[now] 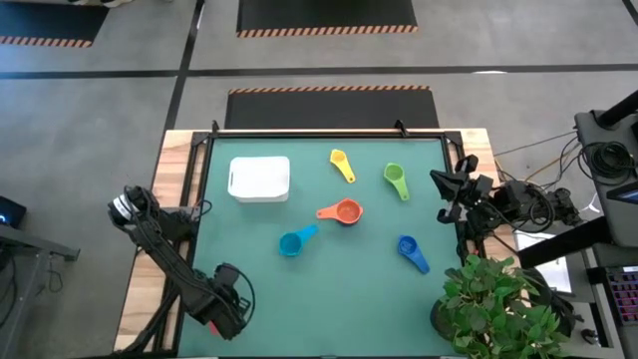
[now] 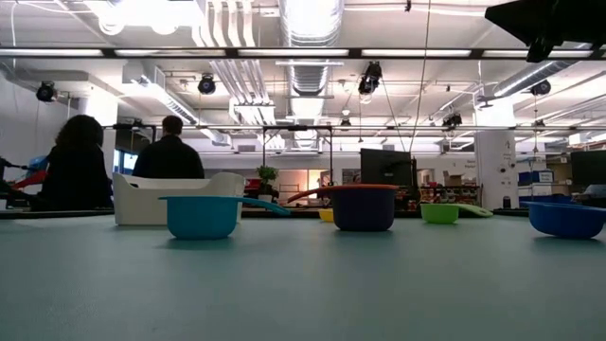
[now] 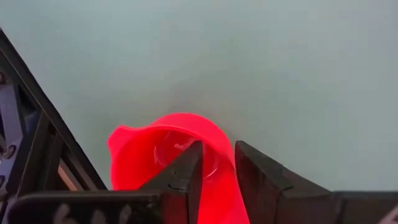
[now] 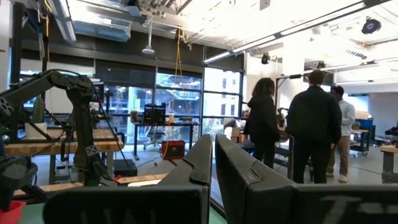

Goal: Nest measuring cups in basket
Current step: Stack the red measuring cup on top of the orange measuring cup

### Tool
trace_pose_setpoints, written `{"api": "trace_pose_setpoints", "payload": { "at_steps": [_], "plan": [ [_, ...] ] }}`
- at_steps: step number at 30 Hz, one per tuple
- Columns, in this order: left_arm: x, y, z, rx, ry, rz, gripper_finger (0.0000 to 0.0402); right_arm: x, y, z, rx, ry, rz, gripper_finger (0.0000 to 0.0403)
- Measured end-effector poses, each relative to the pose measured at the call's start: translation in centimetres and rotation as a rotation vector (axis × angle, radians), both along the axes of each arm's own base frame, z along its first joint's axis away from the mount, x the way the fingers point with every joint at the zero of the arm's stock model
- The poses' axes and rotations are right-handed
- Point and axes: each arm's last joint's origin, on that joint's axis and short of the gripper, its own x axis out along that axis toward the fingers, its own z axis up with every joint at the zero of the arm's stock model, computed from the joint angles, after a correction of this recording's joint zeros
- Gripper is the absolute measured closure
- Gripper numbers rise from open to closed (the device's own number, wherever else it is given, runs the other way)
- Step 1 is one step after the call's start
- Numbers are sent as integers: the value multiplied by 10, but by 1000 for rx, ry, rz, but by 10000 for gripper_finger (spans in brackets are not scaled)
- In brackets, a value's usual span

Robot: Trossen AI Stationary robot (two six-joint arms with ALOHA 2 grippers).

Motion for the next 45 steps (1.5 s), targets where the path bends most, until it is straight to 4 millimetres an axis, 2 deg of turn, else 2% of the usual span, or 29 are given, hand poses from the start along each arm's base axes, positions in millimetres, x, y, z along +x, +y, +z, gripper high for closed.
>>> {"api": "trace_pose_setpoints", "payload": {
  "at_steps": [9, 16, 20, 24, 29, 33, 40, 45],
  "plan": [
    [-3, -1, -9, -10, -23, 3, 331, 0, 0, 0, 0, 0, 0, 394],
    [-3, -2, -8, -14, -24, -20, 395, 0, 0, 0, 0, 0, 0, 394],
    [-3, -2, -7, -12, -21, -29, 396, 0, 0, 0, 5, -2, 2, 394],
    [4, 0, 3, -4, -17, -88, 400, 0, 0, 0, 8, -3, 3, 394],
    [22, 8, 28, 48, -50, -269, 400, 0, 0, 0, 15, -6, 6, 394],
    [46, 23, 49, 91, -89, -395, 400, 0, 0, 0, 34, -13, 14, 394],
    [89, 62, 75, 125, -140, -616, 401, 0, 0, -1, 57, -16, 25, 394],
    [112, 96, 90, 171, -152, -737, 401, 0, 0, -1, 70, -20, 30, 394]
  ]
}}
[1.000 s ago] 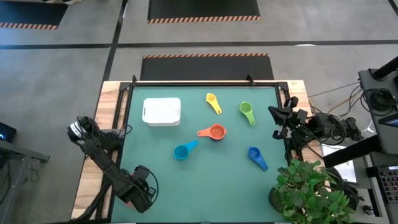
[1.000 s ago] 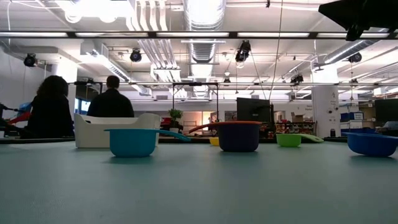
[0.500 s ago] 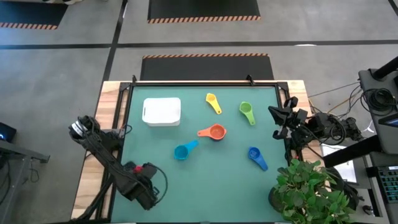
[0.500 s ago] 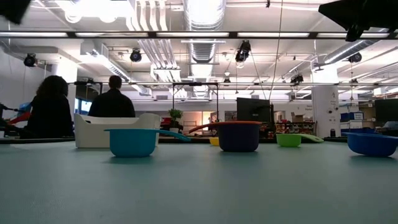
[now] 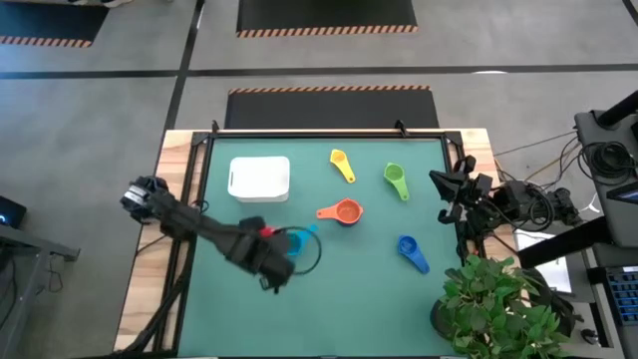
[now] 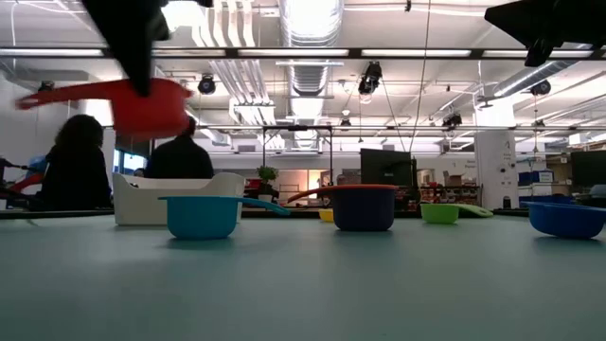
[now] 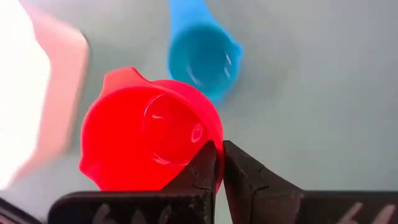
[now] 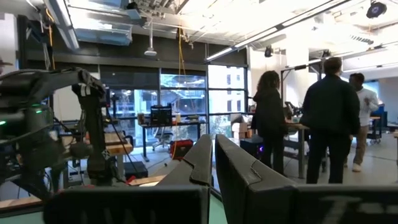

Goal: Nest measuring cups in basket
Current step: Stack the red measuring cup on top of the orange measuring cup

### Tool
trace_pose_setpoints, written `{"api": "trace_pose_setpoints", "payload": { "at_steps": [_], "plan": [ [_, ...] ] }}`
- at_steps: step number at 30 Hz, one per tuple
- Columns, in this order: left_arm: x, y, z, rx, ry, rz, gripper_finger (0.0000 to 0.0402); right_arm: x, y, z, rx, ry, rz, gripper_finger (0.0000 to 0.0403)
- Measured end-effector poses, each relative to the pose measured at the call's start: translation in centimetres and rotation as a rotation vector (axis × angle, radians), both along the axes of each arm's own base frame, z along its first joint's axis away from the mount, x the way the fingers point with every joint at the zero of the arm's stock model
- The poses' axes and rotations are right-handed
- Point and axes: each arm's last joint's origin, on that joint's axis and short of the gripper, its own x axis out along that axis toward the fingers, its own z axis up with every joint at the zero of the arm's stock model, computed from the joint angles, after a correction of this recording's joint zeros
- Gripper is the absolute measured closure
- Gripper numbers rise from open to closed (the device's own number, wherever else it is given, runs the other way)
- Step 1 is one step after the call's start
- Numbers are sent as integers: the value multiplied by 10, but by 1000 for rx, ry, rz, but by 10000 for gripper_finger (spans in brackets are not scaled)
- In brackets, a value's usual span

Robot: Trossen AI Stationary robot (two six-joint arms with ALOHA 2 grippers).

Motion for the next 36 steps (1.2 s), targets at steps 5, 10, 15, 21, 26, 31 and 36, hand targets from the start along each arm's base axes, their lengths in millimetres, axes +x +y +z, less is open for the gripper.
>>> {"api": "trace_pose_setpoints", "payload": {
  "at_steps": [5, 10, 15, 21, 26, 31, 36],
  "plan": [
    [19, 32, 9, 24, -29, -77, 401, 0, 0, 0, 8, -3, 3, 394],
    [38, 58, 13, 37, -119, -148, 401, 0, 0, 0, 10, -4, 4, 394],
    [55, 81, 17, 3, -227, -202, 401, 0, 0, 0, 13, -6, 5, 394],
    [73, 100, 18, 4, -280, -249, 401, 0, 0, 0, 11, -4, 4, 394],
    [97, 101, 19, 38, -278, -335, 401, 0, 0, 0, 5, -1, 2, 394],
    [122, 99, 13, 68, -235, -429, 402, 0, 0, -1, 4, 8, 2, 394],
    [139, 98, 1, 93, -199, -484, 402, 1, 0, -2, 7, 20, 4, 394]
  ]
}}
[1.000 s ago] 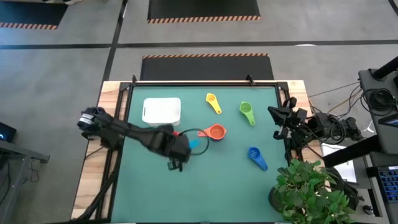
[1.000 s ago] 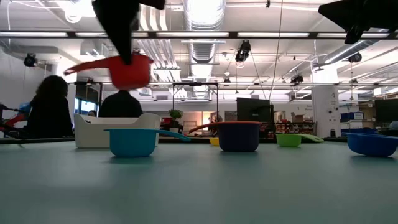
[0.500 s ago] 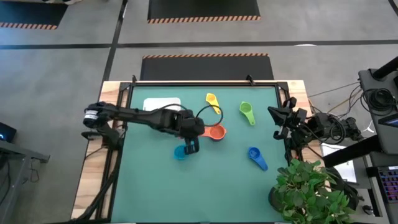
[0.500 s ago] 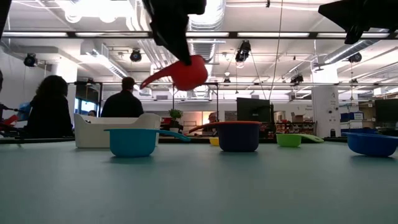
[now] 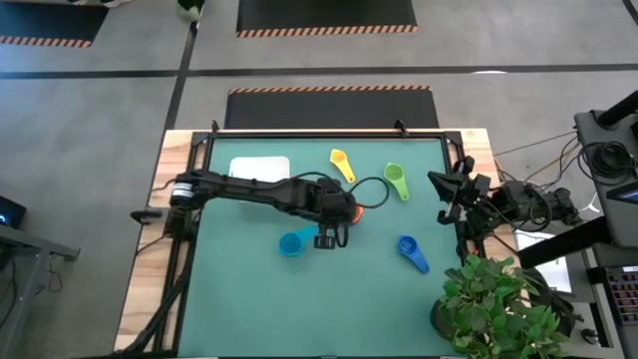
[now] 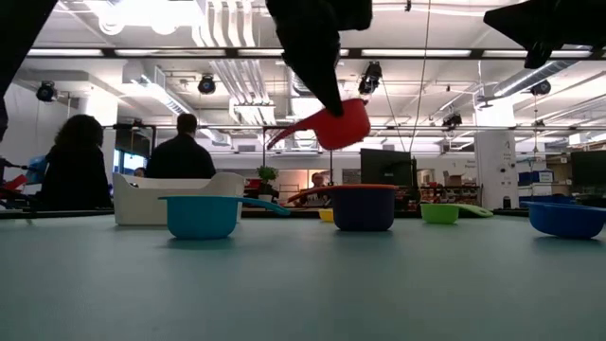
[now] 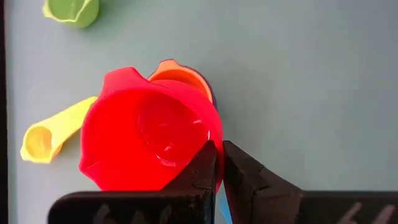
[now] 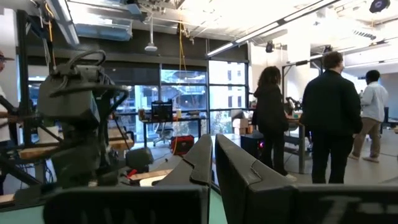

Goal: Nest measuring cups in basket
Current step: Stack the red measuring cup on top of the orange measuring cup

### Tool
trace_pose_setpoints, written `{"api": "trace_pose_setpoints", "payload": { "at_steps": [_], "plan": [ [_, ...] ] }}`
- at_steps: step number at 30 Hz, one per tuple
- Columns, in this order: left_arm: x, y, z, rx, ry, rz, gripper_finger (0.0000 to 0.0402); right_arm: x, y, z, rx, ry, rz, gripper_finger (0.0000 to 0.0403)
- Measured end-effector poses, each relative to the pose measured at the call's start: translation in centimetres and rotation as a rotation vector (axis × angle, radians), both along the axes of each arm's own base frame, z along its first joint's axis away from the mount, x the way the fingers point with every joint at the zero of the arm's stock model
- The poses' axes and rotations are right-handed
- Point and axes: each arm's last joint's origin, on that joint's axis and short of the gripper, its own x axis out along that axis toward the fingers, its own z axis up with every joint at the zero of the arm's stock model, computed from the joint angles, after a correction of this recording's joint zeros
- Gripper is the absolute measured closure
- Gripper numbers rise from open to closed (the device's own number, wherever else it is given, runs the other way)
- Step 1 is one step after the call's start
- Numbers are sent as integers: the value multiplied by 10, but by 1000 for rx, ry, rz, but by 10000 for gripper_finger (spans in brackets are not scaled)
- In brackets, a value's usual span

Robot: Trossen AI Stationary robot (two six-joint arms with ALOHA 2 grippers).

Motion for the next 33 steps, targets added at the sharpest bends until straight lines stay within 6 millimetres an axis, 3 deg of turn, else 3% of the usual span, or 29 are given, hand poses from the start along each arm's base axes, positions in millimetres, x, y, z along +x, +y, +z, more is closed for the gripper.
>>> {"api": "trace_pose_setpoints", "payload": {
  "at_steps": [13, 23, 33],
  "plan": [
    [12, 11, -10, 16, -91, -1, 402, 0, 0, -1, 9, 5, 4, 394],
    [8, 12, -30, 9, -39, 14, 399, 0, 0, -1, 7, 9, 3, 394],
    [12, 14, -28, 8, -90, 15, 394, 0, 0, -1, 6, 9, 2, 394]
  ]
}}
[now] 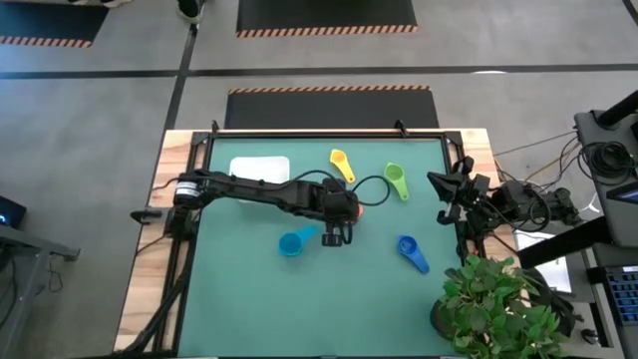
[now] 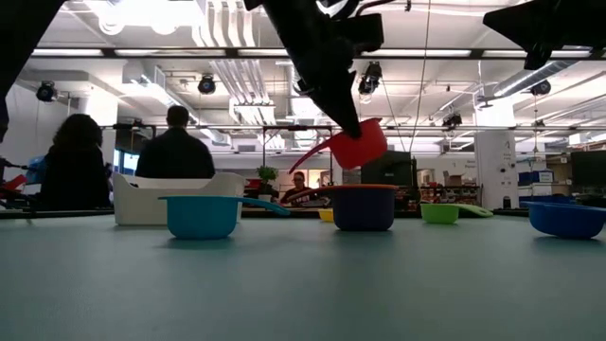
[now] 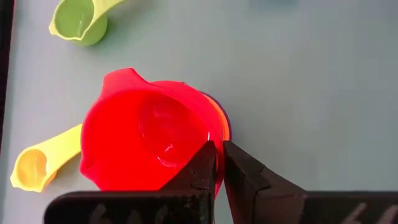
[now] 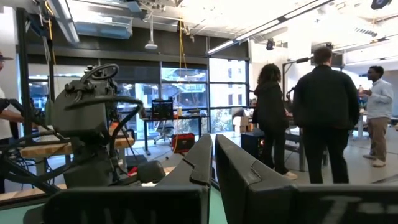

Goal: Nest measuring cups in basket
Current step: Stack the red measuring cup on top of the orange measuring cup, then stack the light blue measuring cup on top of the red measuring cup

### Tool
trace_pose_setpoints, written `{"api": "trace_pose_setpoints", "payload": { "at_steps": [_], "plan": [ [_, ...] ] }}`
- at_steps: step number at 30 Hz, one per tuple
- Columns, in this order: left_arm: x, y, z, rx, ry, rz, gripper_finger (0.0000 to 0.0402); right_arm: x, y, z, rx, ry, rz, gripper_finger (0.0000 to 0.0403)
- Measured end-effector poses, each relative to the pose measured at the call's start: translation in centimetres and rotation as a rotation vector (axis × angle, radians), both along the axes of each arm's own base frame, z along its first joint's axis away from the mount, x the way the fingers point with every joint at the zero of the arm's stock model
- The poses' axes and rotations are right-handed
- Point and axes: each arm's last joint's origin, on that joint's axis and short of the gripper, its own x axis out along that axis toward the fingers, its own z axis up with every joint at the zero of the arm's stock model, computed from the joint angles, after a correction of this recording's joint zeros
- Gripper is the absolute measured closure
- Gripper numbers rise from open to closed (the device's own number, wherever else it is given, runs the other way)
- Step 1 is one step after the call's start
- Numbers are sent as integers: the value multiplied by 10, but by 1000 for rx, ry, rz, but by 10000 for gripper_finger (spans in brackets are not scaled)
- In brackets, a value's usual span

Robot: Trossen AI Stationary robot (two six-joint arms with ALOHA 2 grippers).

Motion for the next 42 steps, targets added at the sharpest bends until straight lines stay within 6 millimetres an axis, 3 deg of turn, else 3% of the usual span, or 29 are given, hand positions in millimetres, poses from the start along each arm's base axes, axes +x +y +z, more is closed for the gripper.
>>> {"api": "trace_pose_setpoints", "payload": {
  "at_steps": [11, 28, 32, 42],
  "plan": [
    [-2, 0, -15, 0, 5, 0, 393, 0, 0, 0, 0, 0, 0, 394],
    [1, 0, -23, -7, 9, 9, 391, 0, 0, 0, 0, 1, -1, 394],
    [4, 0, -32, -2, 30, 2, 377, 0, 0, 0, 0, 1, -2, 394],
    [4, 0, -31, -1, 23, -1, 321, 0, 0, 0, -3, 6, -2, 394]
  ]
}}
